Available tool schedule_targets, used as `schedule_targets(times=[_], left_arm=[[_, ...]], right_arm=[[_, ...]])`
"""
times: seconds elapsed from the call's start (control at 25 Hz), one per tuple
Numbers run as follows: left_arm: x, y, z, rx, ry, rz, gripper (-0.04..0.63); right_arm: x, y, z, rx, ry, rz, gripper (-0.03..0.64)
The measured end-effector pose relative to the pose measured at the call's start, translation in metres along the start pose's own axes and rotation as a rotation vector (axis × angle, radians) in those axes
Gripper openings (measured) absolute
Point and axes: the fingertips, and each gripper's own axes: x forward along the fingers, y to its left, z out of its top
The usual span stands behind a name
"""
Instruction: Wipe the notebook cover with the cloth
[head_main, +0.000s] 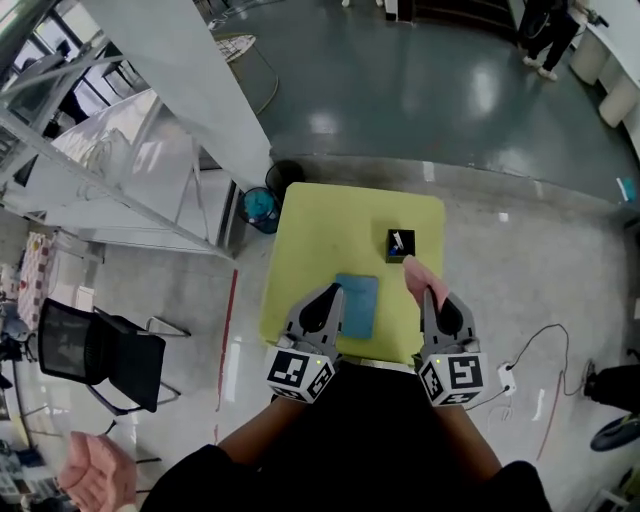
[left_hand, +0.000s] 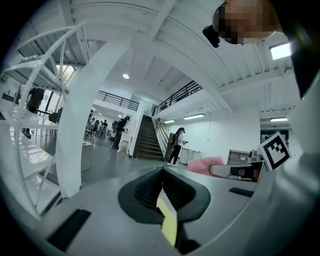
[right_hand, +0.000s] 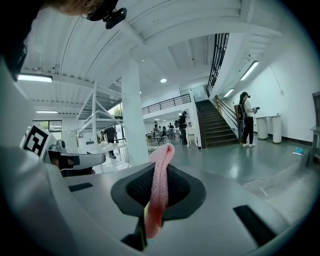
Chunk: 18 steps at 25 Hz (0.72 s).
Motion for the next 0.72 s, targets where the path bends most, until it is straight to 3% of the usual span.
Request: schedule_targets(times=[0.24,0.72], left_arm=[[-0.009,0.01,0.008,0.025,-0.014,0.022,0.015],[-0.008,0.018,0.011,0.05,-0.015,-0.023,0.015]], right_arm=[[0.003,0.004,0.011,-0.018,-0.026,-0.022,0.041],[0.005,0.027,0.002,-0.024,-0.011,-0.051,0.04]])
